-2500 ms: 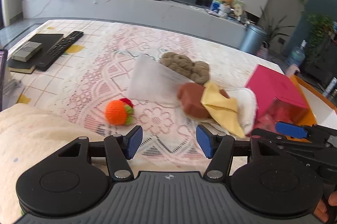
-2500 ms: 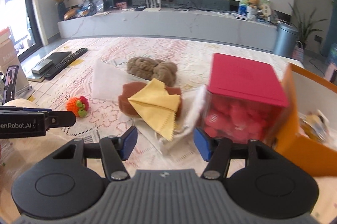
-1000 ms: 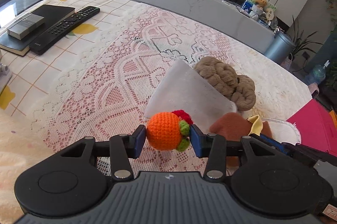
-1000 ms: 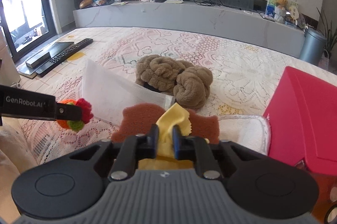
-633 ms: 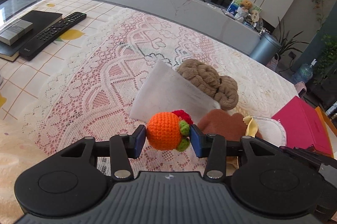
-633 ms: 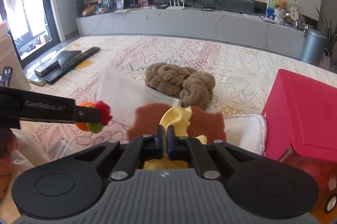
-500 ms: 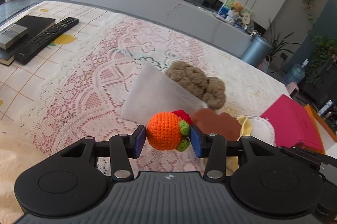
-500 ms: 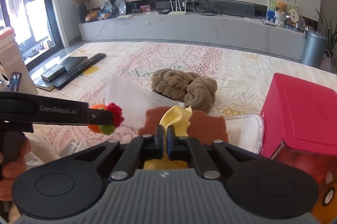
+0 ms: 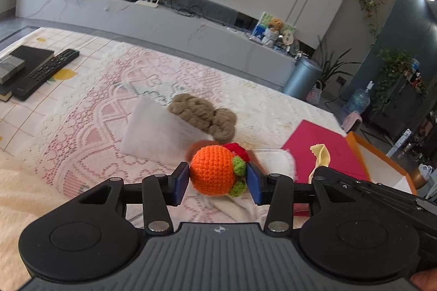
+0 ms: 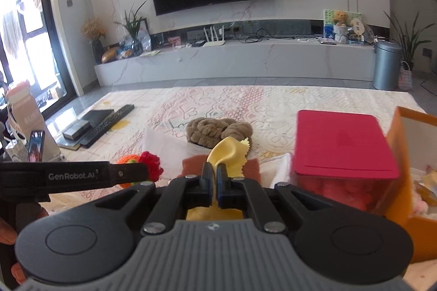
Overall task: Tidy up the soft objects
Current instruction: 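Carry the crocheted ball and yellow cloth over the orange box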
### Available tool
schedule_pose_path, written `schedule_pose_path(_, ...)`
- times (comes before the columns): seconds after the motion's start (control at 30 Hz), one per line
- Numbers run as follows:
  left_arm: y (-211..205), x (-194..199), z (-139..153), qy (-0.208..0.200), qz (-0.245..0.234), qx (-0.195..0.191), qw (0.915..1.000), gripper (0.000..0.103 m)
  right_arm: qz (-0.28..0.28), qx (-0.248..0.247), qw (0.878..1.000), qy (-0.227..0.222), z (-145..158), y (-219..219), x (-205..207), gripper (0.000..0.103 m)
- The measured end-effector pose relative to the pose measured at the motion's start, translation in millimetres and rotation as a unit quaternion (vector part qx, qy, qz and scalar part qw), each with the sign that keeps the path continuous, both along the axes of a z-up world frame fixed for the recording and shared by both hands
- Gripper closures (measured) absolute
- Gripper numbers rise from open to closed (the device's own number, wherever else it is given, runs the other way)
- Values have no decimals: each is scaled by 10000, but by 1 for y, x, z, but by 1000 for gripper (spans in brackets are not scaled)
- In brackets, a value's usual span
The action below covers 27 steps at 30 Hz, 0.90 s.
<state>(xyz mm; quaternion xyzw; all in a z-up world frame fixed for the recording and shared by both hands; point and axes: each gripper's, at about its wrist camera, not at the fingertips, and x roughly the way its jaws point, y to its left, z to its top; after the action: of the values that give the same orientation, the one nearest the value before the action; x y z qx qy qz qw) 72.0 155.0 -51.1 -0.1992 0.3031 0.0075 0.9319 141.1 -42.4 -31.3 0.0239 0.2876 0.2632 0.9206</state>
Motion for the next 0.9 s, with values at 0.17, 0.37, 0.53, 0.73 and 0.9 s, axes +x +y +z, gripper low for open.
schedule_pose_path(0.17,-34,0,21,-298,-430,164,9985,52,-411,233,9988,-130,16,-42,-11,103)
schedule_pose_path(0.37,-86,12,35,-481,-1117,358,9919,52,-1032,414,9937,-169,30,-105,-14,103)
schedule_pose_path(0.53,-132,29,42,-599,-1705,493,9823,52,-1560,373,9869,-197,39,-162,-10,103)
schedule_pose_path(0.73,-176,66,44,-436,-2277,401,9719,52,-2175,358,9752,-202,44,-227,2,102)
schedule_pose_path(0.9,-216,96,44,-158,-2760,782,9578,52,-2659,305,9635,4,34,-270,18,102)
